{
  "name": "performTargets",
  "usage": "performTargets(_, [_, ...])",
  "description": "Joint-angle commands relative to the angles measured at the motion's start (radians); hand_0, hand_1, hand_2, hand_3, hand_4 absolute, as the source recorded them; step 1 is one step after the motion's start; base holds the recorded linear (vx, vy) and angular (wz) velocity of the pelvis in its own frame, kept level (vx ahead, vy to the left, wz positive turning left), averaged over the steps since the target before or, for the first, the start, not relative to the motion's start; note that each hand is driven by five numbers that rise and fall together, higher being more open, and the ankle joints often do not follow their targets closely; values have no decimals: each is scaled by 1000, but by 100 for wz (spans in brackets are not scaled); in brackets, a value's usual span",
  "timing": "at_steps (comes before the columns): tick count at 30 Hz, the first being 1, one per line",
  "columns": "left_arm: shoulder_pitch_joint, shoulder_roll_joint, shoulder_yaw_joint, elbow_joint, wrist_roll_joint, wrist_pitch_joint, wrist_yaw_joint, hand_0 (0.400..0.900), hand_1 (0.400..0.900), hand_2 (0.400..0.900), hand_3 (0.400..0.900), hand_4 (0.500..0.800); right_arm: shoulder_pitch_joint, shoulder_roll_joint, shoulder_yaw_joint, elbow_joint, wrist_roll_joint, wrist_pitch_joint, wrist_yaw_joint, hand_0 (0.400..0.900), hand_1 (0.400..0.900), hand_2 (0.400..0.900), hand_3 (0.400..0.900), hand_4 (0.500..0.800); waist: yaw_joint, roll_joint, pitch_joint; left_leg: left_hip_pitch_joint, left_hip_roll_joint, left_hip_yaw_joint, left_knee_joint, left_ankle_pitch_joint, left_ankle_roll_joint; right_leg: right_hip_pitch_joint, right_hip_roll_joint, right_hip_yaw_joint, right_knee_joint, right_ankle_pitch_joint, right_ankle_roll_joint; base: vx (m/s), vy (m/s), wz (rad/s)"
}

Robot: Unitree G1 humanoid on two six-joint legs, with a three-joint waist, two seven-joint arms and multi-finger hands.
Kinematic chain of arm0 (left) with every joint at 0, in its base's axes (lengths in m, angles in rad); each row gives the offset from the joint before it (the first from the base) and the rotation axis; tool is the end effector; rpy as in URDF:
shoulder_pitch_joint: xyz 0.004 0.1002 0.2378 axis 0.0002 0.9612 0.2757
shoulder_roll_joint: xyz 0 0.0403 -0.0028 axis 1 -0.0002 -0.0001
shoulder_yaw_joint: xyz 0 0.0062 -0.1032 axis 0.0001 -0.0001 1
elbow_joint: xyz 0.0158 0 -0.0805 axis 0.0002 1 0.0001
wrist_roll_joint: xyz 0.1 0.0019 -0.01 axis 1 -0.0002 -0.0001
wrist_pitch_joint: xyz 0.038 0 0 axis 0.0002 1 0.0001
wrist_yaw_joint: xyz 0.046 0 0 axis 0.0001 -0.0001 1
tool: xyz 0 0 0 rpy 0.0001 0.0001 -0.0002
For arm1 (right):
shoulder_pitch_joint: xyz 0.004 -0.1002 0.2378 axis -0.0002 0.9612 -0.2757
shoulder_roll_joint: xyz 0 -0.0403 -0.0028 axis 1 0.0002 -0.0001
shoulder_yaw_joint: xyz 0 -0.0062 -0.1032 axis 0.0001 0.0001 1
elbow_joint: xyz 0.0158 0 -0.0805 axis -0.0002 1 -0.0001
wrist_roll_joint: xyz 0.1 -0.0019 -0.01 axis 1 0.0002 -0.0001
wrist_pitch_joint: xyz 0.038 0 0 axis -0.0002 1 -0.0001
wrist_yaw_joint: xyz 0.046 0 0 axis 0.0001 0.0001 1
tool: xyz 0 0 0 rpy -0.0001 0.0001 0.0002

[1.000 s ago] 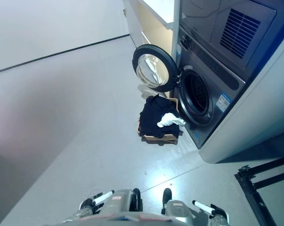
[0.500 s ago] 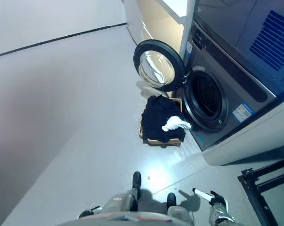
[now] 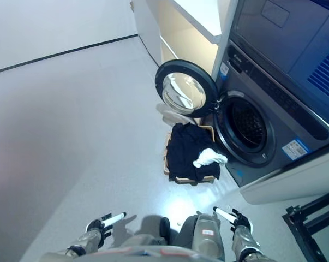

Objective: Put the clothes in the basket into the washing machine.

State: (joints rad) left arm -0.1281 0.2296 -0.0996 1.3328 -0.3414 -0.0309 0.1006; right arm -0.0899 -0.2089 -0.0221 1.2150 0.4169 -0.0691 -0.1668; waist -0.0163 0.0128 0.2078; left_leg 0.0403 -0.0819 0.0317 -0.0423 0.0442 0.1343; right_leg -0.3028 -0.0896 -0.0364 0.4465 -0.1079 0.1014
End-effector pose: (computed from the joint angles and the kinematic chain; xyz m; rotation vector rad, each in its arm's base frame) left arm 0.1026 0.2243 -0.1099 0.0390 1.1502 0.3468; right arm 0.1102 -0.2234 -0.1057 0.0987 1.0186 -0.5157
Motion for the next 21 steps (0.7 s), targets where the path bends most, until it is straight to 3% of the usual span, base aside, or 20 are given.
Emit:
performTargets(1, [5,27,-6,8,37,-22,22,900,900,900,900,800,14,-48,-24,-90,26,-52,-25,900,900,900,900,800,-15,-19,51,9,-1,-66,60,-151,-89,66,62,61,-377,112,24,433,-172,28])
performTargets(6, [29,13,7,28,40,-21,17,900,900,900,900,800,37,-47,-22,-85,1,-46,-25,900,900,900,900,800,-15,-24,25,70,8,-78,71,-198,-111,79,41,10,-482,172,41,382,-201,24])
performTargets(9, [53,0,17,30,41,-19,11,900,900,900,900,800,52,-55,-3,-65,-21,-39,-11,900,900,900,900,800,-27,-15,-7,134,39,-102,103,-230,-132,93,51,11,-395,154,16,497,-337,61])
performTargets(12, [69,-28,15,34,39,-18,9,900,900,900,900,800,50,-76,10,-79,-41,-40,-17,900,900,900,900,800,-35,3,-3,83,58,-95,263,-159,-176,138,53,-33,-381,126,-12,361,-365,62])
performTargets(13, [63,-38,10,18,12,-22,18,900,900,900,900,800,36,-83,22,-98,-36,-45,-22,900,900,900,900,800,-32,1,22,-8,71,-58,395,-97,-195,161,42,-51,-387,108,-32,218,-392,61])
performTargets(14, [59,-40,8,12,6,-22,21,900,900,900,900,800,25,-85,32,-92,-40,-42,-25,900,900,900,900,800,-30,1,25,-33,83,-33,402,-95,-195,169,40,-63,-387,90,-39,141,-311,45])
performTargets(18, [63,-57,-14,10,20,-22,27,900,900,900,900,800,9,-98,50,-123,-59,-46,-44,900,900,900,900,800,-28,7,34,-101,75,14,248,-135,-179,195,31,-83,-401,59,-37,137,-170,25])
performTargets(21, [69,-67,-30,1,31,-23,39,900,900,900,900,800,3,-110,79,-158,-100,-48,-58,900,900,900,900,800,-25,26,42,-136,92,14,86,-37,-185,203,47,-99,-400,45,-39,138,-75,5])
